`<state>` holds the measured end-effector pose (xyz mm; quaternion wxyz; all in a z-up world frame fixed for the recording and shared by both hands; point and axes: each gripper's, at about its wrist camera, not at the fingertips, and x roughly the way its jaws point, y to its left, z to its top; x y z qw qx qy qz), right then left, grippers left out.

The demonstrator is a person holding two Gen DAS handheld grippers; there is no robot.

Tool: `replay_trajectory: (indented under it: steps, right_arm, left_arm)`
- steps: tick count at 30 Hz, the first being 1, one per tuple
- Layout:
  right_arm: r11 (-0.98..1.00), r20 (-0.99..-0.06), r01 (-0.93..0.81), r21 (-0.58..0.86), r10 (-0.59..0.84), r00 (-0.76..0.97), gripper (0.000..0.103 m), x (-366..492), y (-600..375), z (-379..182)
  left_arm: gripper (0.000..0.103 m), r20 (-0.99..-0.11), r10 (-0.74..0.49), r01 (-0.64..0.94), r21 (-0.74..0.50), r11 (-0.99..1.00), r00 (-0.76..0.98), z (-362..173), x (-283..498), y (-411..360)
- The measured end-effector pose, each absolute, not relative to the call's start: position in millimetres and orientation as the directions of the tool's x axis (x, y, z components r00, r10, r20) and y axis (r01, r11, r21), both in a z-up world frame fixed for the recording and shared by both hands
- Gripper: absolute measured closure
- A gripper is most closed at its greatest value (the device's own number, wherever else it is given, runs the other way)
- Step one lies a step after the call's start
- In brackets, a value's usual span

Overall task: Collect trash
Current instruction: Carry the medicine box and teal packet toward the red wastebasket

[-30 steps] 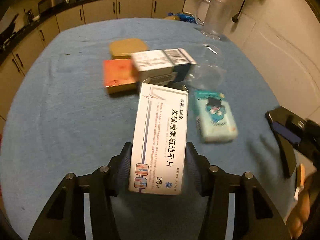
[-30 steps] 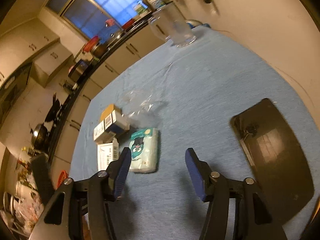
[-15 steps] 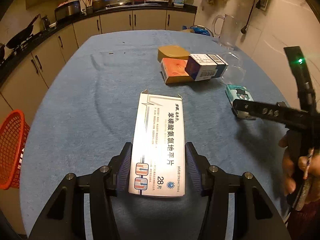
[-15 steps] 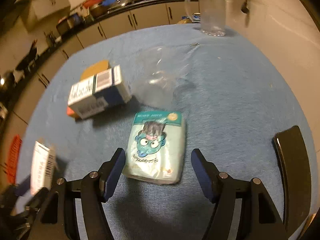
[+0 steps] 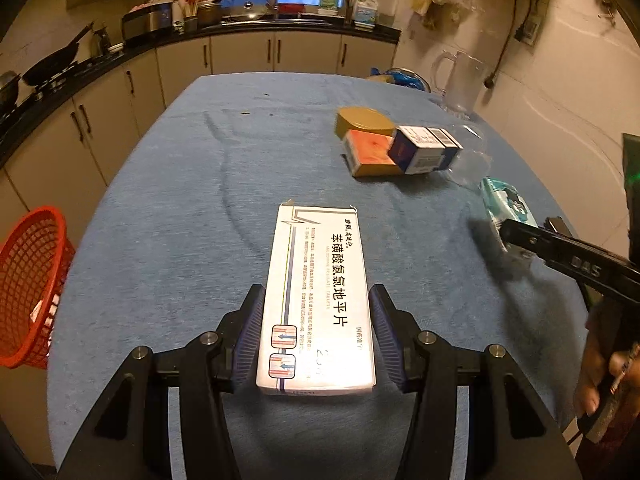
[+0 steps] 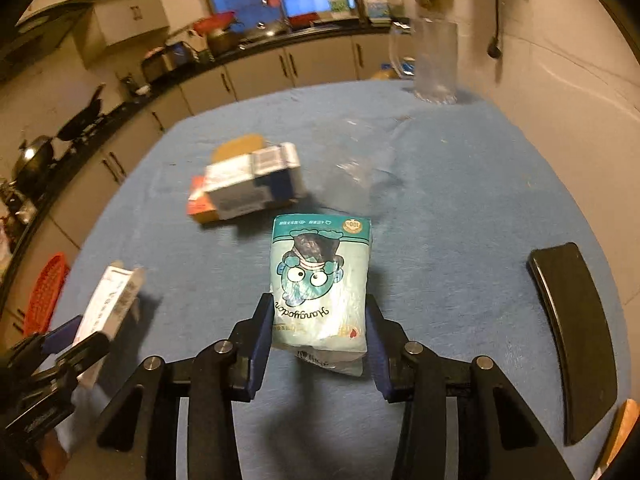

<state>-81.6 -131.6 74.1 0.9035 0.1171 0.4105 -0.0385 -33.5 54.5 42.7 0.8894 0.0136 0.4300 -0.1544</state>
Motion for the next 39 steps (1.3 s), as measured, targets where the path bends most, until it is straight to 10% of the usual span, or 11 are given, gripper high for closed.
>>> replay_trajectory:
  steps: [20, 39]
  right_arm:
    - [0.967, -0.731, -0.072, 0.245, 0.234, 0.641, 0.057, -65, -34, 88]
    - [0.844, -0.719, -0.416, 0.339, 0.518, 0.463, 0.057, -3, 149, 105]
  left_arm:
    - [0.052, -0.696, -0.219, 0.157, -0.153, 0.976, 0.684, 79, -54, 146]
    - [0.051, -0.676, 0.074, -0.23, -0.144, 0.962, 0.733, 93, -63, 341]
